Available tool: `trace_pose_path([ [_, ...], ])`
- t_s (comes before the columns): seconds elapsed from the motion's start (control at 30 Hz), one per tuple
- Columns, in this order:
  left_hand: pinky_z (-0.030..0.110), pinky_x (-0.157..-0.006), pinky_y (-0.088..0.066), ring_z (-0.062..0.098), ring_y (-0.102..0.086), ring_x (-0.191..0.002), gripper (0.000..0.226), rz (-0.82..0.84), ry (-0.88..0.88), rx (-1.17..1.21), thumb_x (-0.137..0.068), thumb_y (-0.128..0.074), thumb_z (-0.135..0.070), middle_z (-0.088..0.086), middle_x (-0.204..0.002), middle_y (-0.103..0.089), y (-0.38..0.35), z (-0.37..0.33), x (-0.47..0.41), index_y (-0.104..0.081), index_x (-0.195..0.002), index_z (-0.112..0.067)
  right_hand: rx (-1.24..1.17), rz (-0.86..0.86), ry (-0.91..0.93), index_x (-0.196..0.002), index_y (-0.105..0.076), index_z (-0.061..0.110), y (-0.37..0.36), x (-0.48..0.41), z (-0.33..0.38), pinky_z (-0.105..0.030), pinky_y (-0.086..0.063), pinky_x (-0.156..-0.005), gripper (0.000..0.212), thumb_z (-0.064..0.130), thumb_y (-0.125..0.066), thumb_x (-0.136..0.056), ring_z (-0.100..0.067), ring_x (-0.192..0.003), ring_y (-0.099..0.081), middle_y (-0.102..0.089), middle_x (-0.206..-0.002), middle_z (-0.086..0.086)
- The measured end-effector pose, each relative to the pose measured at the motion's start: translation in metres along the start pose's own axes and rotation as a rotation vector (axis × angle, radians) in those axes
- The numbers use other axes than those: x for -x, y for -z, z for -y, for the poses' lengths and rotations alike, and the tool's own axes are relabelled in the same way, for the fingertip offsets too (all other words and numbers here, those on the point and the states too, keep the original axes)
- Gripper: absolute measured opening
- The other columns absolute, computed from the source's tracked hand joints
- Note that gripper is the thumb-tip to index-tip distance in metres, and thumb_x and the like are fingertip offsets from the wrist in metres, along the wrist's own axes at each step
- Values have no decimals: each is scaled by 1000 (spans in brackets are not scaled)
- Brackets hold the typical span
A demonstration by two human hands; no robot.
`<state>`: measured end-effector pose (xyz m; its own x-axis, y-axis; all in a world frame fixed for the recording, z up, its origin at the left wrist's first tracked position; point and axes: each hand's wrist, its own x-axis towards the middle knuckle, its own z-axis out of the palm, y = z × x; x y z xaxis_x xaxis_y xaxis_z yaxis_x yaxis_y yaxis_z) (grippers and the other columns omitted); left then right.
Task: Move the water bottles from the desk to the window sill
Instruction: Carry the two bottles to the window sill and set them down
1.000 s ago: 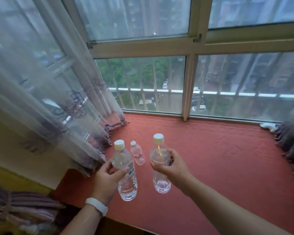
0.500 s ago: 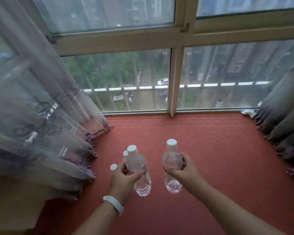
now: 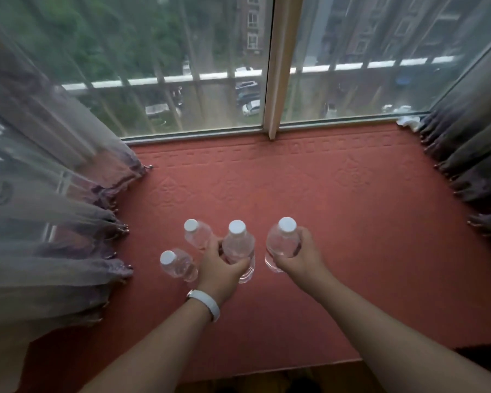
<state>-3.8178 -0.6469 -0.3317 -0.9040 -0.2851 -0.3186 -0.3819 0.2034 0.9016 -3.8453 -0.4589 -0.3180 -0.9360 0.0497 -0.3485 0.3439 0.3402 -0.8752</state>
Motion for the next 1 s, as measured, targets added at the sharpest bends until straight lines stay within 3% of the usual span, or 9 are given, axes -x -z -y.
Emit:
trace_pose_path([
  [0.07,12,-67,-51,-5,-68,-76,46,-21,-10,-56,-61,-89,-39,-10,-86,-73,-8,11,-8,-57,-91,-27,22,-6,4,-109,-49,27,-6,-12,-12,-7,-44,-63,52,20,-85,-70,10,-75,-60,-64,-96,8],
  [0.13,11,-65,-50,-5,-68,-75,47,-49,-18,-84,-62,-89,-39,-9,-87,-72,-15,22,-18,-55,-93,-27,37,-3,1,-113,-50,24,-11,-25,-24,-14,-47,-71,54,20,-84,-71,-1,-85,-62,-64,-101,4],
  [0.3,32,-79,-54,13,-68,-86,49,-112,-1,-135,-66,-87,-30,1,-98,-70,-30,45,-41,-50,-99,-28,36,-4,-14,-115,-50,18,-27,-54,-50,-13,-47,-72,56,16,-85,-71,-16,-90,-64,-65,-104,-3],
  [0.43,23,-75,-49,16,-63,-85,51,-166,-16,-104,-67,-86,-15,7,-99,-64,-43,58,-56,-47,-99,-21,45,-16,-23,-115,-50,19,-37,-71,-69,-20,-49,-76,58,16,-86,-70,-17,-89,-64,-65,-103,-3],
  [0.53,10,-74,-46,4,-61,-82,55,-172,-24,-47,-69,-84,-4,0,-97,-59,-52,67,-66,-44,-105,-16,48,-39,-31,-114,-51,23,-43,-78,-79,-36,-53,-83,57,20,-87,-70,-19,-92,-65,-67,-103,-3],
  [0.63,3,-76,-43,-14,-59,-86,61,-186,-60,-41,-68,-86,-6,-8,-102,-56,-59,74,-69,-43,-111,-15,81,-63,-20,-114,-52,25,-47,-80,-87,-38,-53,-84,58,20,-85,-68,-16,-91,-65,-67,-100,4],
  [0.7,8,-80,-45,-8,-60,-94,64,-172,-92,-71,-67,-87,-11,-2,-104,-57,-60,78,-67,-43,-112,-16,104,-64,-23,-114,-50,30,-48,-79,-91,-32,-52,-84,60,22,-85,-66,-13,-92,-64,-66,-102,7],
  [0.8,29,-89,-51,17,-62,-101,65,-130,-64,-94,-66,-87,-18,9,-113,-58,-59,81,-64,-42,-113,-20,135,-55,-53,-118,-48,31,-47,-76,-91,-29,-49,-84,65,28,-85,-65,-12,-96,-63,-65,-107,7],
  [1.0,44,-93,-50,22,-60,-101,68,-57,19,-239,-65,-88,-28,7,-112,-58,-50,75,-61,-42,-115,-19,161,80,-154,-115,-54,13,-39,-78,-84,-46,-53,-87,65,29,-86,-62,-27,-100,-65,-66,-109,-10],
])
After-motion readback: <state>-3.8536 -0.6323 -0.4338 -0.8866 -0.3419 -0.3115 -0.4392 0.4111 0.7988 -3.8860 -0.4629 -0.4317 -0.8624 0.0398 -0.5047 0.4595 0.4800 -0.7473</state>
